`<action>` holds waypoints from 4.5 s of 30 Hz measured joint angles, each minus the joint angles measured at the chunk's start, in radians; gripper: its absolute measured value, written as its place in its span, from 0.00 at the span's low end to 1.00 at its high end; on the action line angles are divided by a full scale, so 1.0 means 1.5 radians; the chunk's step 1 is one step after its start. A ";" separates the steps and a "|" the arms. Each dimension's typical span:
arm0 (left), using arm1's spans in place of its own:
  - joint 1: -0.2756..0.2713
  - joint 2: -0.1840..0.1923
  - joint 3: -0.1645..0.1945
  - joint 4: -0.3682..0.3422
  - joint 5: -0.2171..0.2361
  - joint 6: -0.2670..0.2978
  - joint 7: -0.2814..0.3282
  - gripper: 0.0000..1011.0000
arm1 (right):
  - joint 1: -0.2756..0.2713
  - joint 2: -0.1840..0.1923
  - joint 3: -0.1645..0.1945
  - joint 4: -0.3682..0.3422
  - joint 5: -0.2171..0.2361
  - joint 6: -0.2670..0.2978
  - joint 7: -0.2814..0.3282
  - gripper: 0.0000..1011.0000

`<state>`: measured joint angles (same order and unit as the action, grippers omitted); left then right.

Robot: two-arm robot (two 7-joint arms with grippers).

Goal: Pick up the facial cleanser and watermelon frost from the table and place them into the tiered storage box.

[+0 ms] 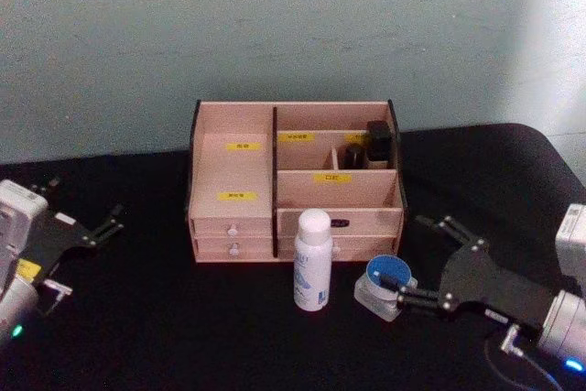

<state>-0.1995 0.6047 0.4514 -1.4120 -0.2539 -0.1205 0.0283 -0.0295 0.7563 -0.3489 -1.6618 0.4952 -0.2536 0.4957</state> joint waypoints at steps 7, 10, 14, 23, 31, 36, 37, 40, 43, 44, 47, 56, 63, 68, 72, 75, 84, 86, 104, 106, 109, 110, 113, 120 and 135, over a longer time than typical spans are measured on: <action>0.000 0.000 0.000 0.000 0.000 0.000 0.000 0.99 | 0.019 -0.020 -0.018 0.028 0.027 0.020 0.062 0.99; 0.000 0.000 0.000 0.000 0.000 0.000 0.000 0.99 | 0.028 -0.030 -0.023 0.040 0.027 0.026 0.073 0.99; 0.000 0.000 0.000 0.000 0.000 0.000 0.000 0.99 | 0.044 -0.048 -0.031 0.058 0.022 0.033 0.085 0.99; 0.000 0.000 0.000 0.000 0.000 0.000 0.000 0.99 | 0.076 -0.084 -0.040 0.096 -0.002 0.047 0.095 0.99; 0.000 0.000 0.000 0.000 0.000 0.000 0.000 0.99 | 0.098 -0.109 -0.046 0.115 -0.014 0.072 0.095 0.99; 0.000 0.000 0.000 0.000 0.000 0.000 0.000 0.99 | 0.116 -0.126 -0.055 0.127 -0.023 0.091 0.091 0.99; 0.000 0.000 0.000 0.000 0.000 0.000 0.000 0.99 | 0.118 -0.128 -0.057 0.128 -0.025 0.093 0.090 0.99; 0.000 0.000 0.000 0.000 0.000 0.000 0.000 0.99 | 0.127 -0.137 -0.061 0.133 -0.030 0.104 0.082 0.99; 0.000 0.000 0.000 0.000 0.000 0.000 0.000 0.99 | 0.136 -0.146 -0.064 0.139 -0.034 0.116 0.074 0.99; 0.000 0.000 0.000 0.000 0.000 0.000 0.000 0.99 | 0.138 -0.148 -0.065 0.141 -0.036 0.118 0.071 0.99; 0.000 0.000 0.000 0.000 0.000 0.000 0.000 0.99 | 0.144 -0.156 -0.068 0.147 -0.042 0.126 0.062 0.99; 0.000 0.000 0.000 0.000 0.000 0.000 0.000 0.99 | 0.160 -0.173 -0.074 0.164 -0.052 0.139 0.053 0.99; 0.000 0.000 0.000 0.000 0.000 0.000 0.000 0.99 | 0.176 -0.189 -0.082 0.183 -0.061 0.148 0.050 0.99; 0.000 0.000 0.000 0.000 0.000 0.000 0.000 0.99 | 0.185 -0.199 -0.085 0.194 -0.065 0.150 0.048 0.99; 0.000 0.000 0.000 0.000 0.000 0.000 0.000 0.99 | 0.191 -0.206 -0.086 0.202 -0.067 0.151 0.045 0.99; 0.000 0.000 0.000 0.000 0.000 0.000 0.000 0.99 | 0.195 -0.210 -0.087 0.207 -0.069 0.151 0.044 0.99; 0.000 0.000 0.000 0.000 0.000 0.000 0.000 0.99 | 0.200 -0.215 -0.088 0.212 -0.075 0.161 0.040 0.99; 0.000 0.000 0.000 0.000 0.000 0.000 0.000 0.99 | 0.200 -0.215 -0.087 0.211 -0.075 0.162 0.039 0.99; 0.000 0.000 0.000 0.000 0.000 0.000 0.000 0.99 | 0.197 -0.212 -0.086 0.209 -0.076 0.163 0.040 0.99; 0.000 0.000 0.000 0.000 0.000 0.000 0.000 0.99 | 0.197 -0.212 -0.086 0.209 -0.076 0.163 0.040 0.99; 0.000 0.000 0.000 0.000 0.000 0.000 0.000 0.99 | 0.197 -0.212 -0.086 0.209 -0.076 0.163 0.040 0.99; 0.000 0.000 0.000 0.000 0.000 0.000 0.000 0.99 | 0.197 -0.212 -0.086 0.209 -0.076 0.163 0.040 0.98; 0.000 0.000 0.000 0.000 0.000 0.000 0.000 0.99 | 0.197 -0.212 -0.086 0.209 -0.076 0.163 0.040 0.94; 0.000 0.000 0.000 0.000 0.000 0.000 0.000 0.99 | 0.197 -0.212 -0.086 0.209 -0.076 0.162 0.040 0.75; 0.000 0.000 0.000 0.000 0.000 0.000 0.000 0.99 | 0.197 -0.212 -0.086 0.209 -0.075 0.162 0.040 0.59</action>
<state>-0.1995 0.6047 0.4514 -1.4120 -0.2539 -0.1205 0.0283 0.2664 0.4375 -0.4781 -1.3484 0.3824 -0.0103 0.5552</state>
